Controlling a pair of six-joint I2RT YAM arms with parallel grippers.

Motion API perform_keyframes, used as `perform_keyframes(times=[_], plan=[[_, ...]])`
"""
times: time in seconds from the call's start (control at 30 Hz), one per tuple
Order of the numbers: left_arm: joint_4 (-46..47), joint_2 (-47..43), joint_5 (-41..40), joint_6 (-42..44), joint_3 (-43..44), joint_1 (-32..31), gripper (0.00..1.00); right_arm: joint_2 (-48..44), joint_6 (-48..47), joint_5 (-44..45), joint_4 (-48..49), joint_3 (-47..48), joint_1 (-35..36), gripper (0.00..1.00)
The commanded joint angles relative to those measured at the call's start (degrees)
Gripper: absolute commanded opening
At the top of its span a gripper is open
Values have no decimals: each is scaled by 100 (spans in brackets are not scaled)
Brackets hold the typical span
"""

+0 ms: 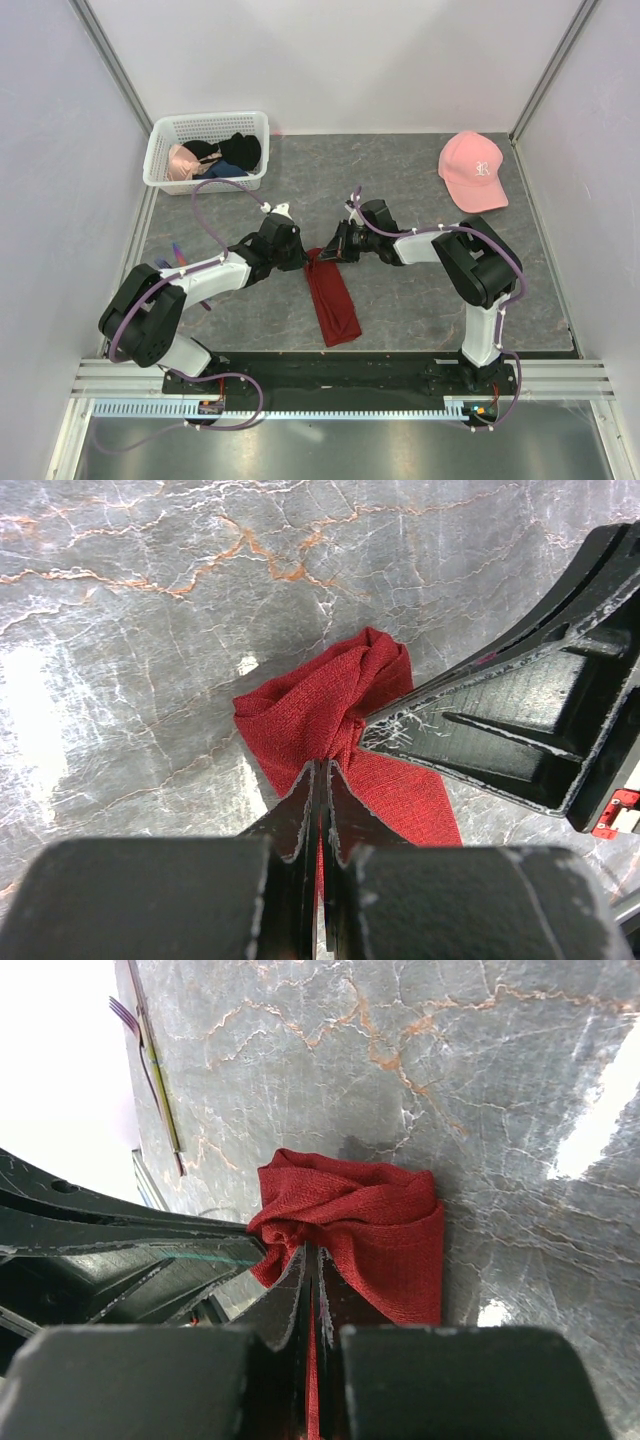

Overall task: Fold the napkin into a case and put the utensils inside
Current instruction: Stuff the 2/3-rectangle-folded napkin into the folded napkin.

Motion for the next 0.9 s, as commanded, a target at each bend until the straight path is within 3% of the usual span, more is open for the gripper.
perform_keyframes(times=[0.0, 0.23, 0.47, 0.6, 0.87], plan=[[341, -97, 110, -189, -25, 7, 2, -11, 102, -104, 381, 140, 58, 4], [403, 0, 163, -189, 10, 7, 2, 218, 366, -149, 680, 245, 269, 3], [412, 123, 347, -233, 19, -2, 2, 1079, 568, -113, 1128, 561, 383, 0], [157, -52, 7, -120, -43, 24, 2, 711, 463, -113, 998, 351, 156, 0], [130, -27, -13, -31, -43, 24, 2, -115, 217, -184, 531, -62, -21, 14]])
